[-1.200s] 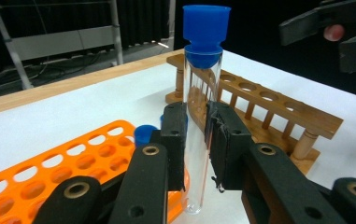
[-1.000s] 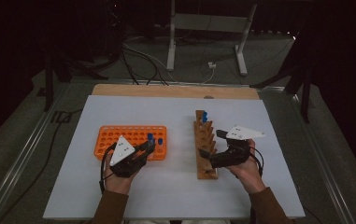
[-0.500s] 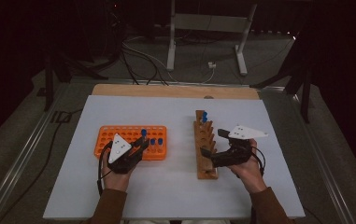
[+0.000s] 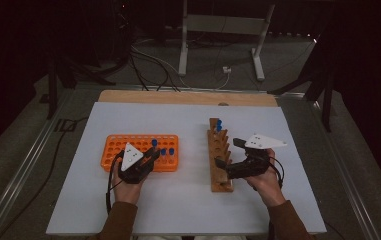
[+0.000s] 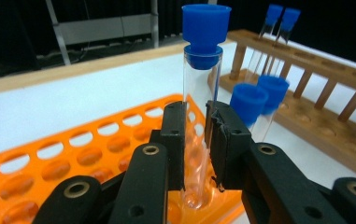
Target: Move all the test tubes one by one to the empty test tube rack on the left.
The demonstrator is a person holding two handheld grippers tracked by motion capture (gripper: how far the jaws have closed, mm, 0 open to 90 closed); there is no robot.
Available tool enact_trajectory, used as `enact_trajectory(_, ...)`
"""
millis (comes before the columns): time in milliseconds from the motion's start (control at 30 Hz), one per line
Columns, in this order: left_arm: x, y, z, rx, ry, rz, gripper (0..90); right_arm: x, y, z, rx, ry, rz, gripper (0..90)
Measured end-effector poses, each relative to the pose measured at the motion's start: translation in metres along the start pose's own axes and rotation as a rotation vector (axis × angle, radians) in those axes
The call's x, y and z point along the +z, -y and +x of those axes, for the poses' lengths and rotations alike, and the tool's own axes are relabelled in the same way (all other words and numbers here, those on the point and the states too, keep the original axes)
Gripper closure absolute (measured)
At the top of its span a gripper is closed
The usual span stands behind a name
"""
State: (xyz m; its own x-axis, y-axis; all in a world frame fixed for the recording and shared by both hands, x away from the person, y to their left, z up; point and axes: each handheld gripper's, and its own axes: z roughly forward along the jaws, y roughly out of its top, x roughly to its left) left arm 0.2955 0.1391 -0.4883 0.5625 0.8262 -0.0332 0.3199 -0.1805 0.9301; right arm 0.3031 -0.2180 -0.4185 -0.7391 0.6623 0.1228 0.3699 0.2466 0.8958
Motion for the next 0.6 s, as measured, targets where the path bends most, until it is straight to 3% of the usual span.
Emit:
enact_trajectory(233,0.0037,0.0086,-0.0013,0.025,-0.008,0.086,77.7,-0.0022,0.0005,-0.001,0.003,-0.001,-0.003,0.0)
enact_trajectory(600,0.0072,0.0097,-0.0032,0.046,-0.007,0.142,78.4,-0.0013,0.0015,-0.001,0.004,-0.002,0.003,0.0)
